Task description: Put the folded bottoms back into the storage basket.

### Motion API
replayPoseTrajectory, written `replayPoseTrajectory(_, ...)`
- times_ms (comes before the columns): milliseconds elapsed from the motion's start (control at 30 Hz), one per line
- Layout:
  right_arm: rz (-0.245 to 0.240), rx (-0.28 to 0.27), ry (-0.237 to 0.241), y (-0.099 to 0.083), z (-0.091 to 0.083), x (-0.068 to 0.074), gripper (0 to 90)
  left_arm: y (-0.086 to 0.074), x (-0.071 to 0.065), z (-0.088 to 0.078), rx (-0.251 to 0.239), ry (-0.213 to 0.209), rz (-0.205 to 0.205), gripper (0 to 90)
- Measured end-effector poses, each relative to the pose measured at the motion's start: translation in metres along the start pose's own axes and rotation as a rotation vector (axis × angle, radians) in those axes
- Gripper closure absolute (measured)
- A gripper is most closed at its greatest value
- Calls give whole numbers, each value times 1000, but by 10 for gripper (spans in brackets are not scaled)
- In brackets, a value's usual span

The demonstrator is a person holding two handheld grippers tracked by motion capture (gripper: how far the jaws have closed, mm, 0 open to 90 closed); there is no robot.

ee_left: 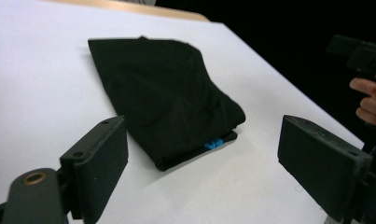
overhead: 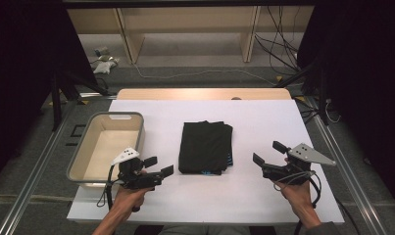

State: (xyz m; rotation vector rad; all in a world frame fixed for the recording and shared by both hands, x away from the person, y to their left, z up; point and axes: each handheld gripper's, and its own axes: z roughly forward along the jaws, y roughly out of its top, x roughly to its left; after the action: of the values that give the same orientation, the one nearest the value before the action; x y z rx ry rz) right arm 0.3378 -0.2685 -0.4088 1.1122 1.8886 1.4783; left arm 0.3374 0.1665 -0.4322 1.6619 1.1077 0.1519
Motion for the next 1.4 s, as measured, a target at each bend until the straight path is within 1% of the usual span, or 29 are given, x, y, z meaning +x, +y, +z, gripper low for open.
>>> replayPoseTrajectory(100,8,12,2,1,7,-8,148,0,2,8,31,-8,-32,158)
replayPoseTrajectory(133,8,12,2,1,7,-8,148,0,2,11,46,-13,-48,158)
replayPoseTrajectory(167,24,21,4,1,11,-13,148,0,4,15,69,-18,-61,158)
replayPoseTrajectory(200,33,27,4,1,13,-16,148,-1,4,19,91,-22,-69,159)
replayPoseTrajectory(267,43,36,4,1,17,-20,149,-2,4,27,132,-16,-68,161)
replayPoseTrajectory(333,47,39,4,1,19,-21,149,-2,3,29,132,-19,-73,161)
replayPoseTrajectory(367,59,43,5,2,23,-25,149,-1,4,32,134,-26,-82,161)
replayPoseTrajectory(433,74,50,9,2,26,-27,149,-1,4,34,138,-27,-94,161)
replayPoseTrajectory(500,73,52,11,2,27,-28,149,-1,4,35,139,-29,-98,162)
replayPoseTrajectory(533,71,56,9,2,29,-29,151,-1,5,37,142,-31,-110,162)
replayPoseTrajectory(667,76,60,8,3,33,-32,151,0,5,40,147,-28,-121,162)
replayPoseTrajectory(833,81,69,12,3,36,-34,151,0,7,44,177,-22,-138,163)
replayPoseTrajectory(933,90,78,23,4,40,-36,151,0,7,46,199,-41,-176,165)
replayPoseTrajectory(967,101,83,35,5,41,-37,151,0,6,48,206,-43,-186,165)
replayPoseTrajectory(1000,111,89,47,5,43,-38,154,0,6,49,213,-39,-189,165)
replayPoseTrajectory(1067,107,99,52,6,45,-38,154,0,6,49,219,-33,-189,165)
replayPoseTrajectory(1167,109,113,62,7,49,-39,154,0,7,51,231,-22,-203,171)
replayPoseTrajectory(1333,109,129,62,8,55,-41,154,0,8,55,262,-9,-218,180)
replayPoseTrajectory(1400,107,130,62,8,57,-41,154,0,8,56,270,-13,-235,180)
